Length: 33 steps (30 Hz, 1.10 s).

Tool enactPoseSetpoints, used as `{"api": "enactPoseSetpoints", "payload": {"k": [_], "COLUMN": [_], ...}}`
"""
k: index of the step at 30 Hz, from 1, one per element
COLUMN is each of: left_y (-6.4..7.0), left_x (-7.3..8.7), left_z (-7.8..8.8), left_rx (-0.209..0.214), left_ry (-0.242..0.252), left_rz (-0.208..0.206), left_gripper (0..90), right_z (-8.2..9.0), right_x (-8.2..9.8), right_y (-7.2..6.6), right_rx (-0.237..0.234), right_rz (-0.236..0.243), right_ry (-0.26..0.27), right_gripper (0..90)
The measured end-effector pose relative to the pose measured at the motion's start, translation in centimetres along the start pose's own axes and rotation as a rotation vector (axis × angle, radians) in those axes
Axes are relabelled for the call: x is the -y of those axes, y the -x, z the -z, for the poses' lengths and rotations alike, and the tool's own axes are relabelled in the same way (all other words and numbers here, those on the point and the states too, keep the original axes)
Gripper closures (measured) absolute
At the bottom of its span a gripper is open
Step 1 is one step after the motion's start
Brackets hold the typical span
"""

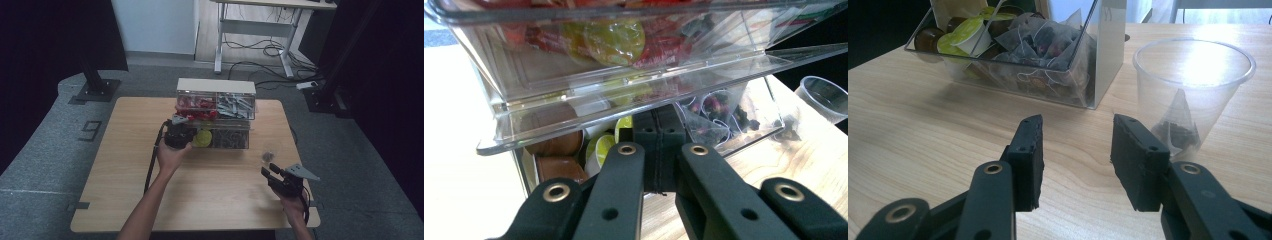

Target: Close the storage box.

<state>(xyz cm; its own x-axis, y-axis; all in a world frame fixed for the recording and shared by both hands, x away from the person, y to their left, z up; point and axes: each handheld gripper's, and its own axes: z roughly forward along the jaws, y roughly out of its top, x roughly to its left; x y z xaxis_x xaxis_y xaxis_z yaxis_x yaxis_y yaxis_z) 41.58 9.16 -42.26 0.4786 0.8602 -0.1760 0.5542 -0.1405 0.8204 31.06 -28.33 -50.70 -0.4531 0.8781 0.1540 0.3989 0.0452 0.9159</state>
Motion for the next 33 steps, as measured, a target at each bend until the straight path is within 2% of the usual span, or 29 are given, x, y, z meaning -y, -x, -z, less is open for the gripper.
{"api": "enactPoseSetpoints", "payload": {"k": [11, 33], "left_y": [0.0, -0.4], "left_x": [1.1, 3.4], "left_z": [-0.1, -0.8], "left_rx": [0.010, 0.027], "left_ry": [-0.007, -0.031], "left_rz": [0.008, 0.034], "left_gripper": [90.0, 90.0], "right_z": [-0.4, -1.1], "right_x": [1.1, 2.1], "right_y": [-0.1, -0.6], "right_rx": [-0.008, -0.012], "right_rz": [-0.004, 0.008], "right_ry": [-0.024, -0.064], "right_gripper": [55.0, 54.9]}}
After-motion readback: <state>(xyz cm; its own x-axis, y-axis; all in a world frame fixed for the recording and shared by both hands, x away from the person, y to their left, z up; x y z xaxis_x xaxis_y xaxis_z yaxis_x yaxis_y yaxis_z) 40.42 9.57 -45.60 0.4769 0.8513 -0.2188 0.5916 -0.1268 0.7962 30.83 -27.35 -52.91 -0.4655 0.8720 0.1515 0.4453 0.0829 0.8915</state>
